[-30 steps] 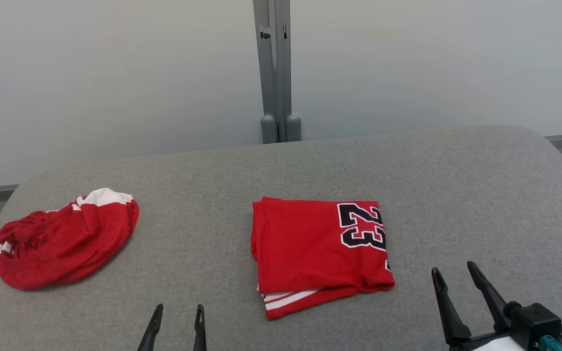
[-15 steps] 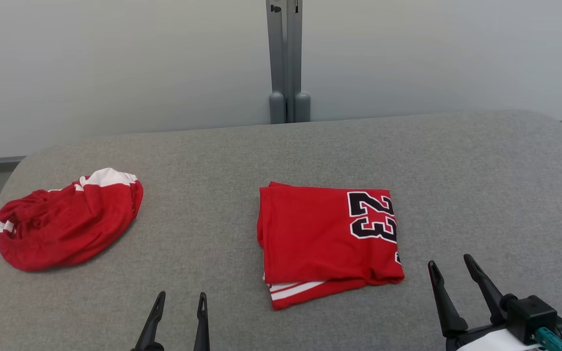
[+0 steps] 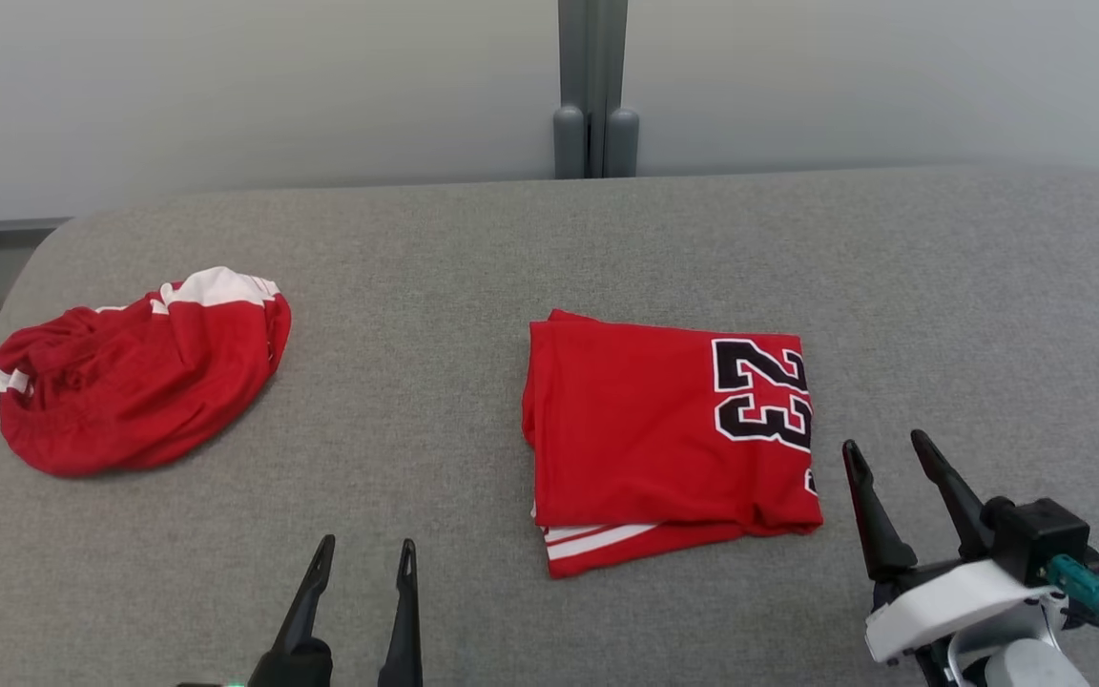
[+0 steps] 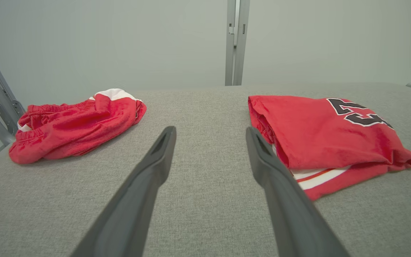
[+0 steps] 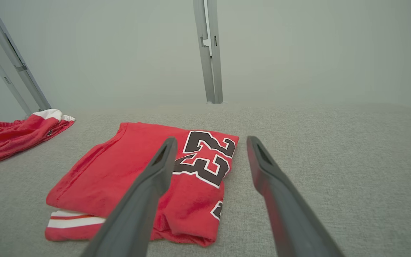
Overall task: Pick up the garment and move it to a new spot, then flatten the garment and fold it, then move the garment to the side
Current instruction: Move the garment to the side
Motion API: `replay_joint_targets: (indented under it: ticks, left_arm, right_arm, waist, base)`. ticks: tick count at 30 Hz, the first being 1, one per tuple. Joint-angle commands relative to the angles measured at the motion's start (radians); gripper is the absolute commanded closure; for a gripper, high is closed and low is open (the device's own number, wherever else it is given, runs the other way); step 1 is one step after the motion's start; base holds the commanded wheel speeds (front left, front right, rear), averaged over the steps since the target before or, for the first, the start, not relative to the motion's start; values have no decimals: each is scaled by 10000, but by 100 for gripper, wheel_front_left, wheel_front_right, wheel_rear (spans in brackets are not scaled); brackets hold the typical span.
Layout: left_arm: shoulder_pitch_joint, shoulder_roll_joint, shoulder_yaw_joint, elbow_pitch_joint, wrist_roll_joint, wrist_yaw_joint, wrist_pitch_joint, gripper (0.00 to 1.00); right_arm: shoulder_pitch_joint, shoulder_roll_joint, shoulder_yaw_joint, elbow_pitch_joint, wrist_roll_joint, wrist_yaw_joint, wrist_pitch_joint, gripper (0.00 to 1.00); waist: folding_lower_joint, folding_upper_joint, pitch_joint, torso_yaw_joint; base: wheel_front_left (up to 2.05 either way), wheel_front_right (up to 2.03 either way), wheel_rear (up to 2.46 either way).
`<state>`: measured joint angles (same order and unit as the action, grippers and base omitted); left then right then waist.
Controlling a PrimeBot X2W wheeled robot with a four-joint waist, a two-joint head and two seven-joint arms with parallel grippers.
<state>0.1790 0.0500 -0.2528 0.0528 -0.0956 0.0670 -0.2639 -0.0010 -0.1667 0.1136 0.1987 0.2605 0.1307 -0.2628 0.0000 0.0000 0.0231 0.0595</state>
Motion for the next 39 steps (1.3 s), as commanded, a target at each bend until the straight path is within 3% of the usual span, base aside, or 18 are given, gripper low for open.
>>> replay_joint_targets:
  ticks: [1, 9, 13, 19, 23, 24, 25, 26, 31, 39]
  left_arm:
    - [-267, 12, -15, 12, 43, -31, -5, 0]
    - [-836, 12, -376, 136, -89, -71, -5, 0]
    - [-1043, 13, -478, 178, -125, -60, -5, 0]
    - [-1231, 13, -494, 200, -517, -21, -5, 0]
    - [-1335, 13, -529, 173, -522, -15, -3, 0]
    - [-1347, 13, -530, 177, -516, -5, -5, 0]
    - [-1372, 13, -528, 181, -489, -1, -5, 0]
    - [-1396, 13, -535, 183, -454, -13, -5, 0]
    - [-1503, 13, -555, 64, -314, -81, -5, 0]
    - [-2014, 28, -480, -294, 238, -272, -3, 0]
  right_arm:
    - [-360, -74, 55, 303, 218, 0, -22, 0]
    - [-2165, -816, 1110, 2622, 2278, 0, 13, 0]
    - [-2996, -1291, 1883, 3618, 3795, 0, 670, 0]
    - [-3828, -1857, 2663, 4292, 5905, 0, 1594, 0]
    - [-4143, -2105, 3341, 4516, 6597, 0, 2242, 0]
    - [-4159, -2160, 3501, 4518, 6711, 0, 2352, 22]
    - [-4185, -2256, 3727, 4483, 6793, 0, 2438, 91]
    - [-4194, -2355, 3864, 4498, 6854, 0, 2487, 100]
    - [-4487, -3396, 4464, 4412, 6548, -24, 2430, 100]
    - [-5785, -5014, 4689, 3968, 5534, -9, 1984, 100]
  waist:
    - [0, 0, 420, 130]
    - [0, 0, 1113, 404]
    - [0, 0, 1361, 561]
    - [0, 0, 1721, 766]
    - [0, 0, 1943, 822]
    - [0, 0, 1984, 809]
    - [0, 0, 2038, 777]
    - [0, 0, 2078, 746]
    - [0, 0, 2403, 345]
    - [0, 0, 3633, -853]
  base:
    - [0, 0, 0]
    - [0, 0, 0]
    - [0, 0, 0]
    - [0, 0, 0]
    - [0, 0, 0]
    - [0, 0, 0]
    - [0, 0, 0]
    - [0, 0, 0]
    - [0, 0, 0]
    - [0, 0, 0]
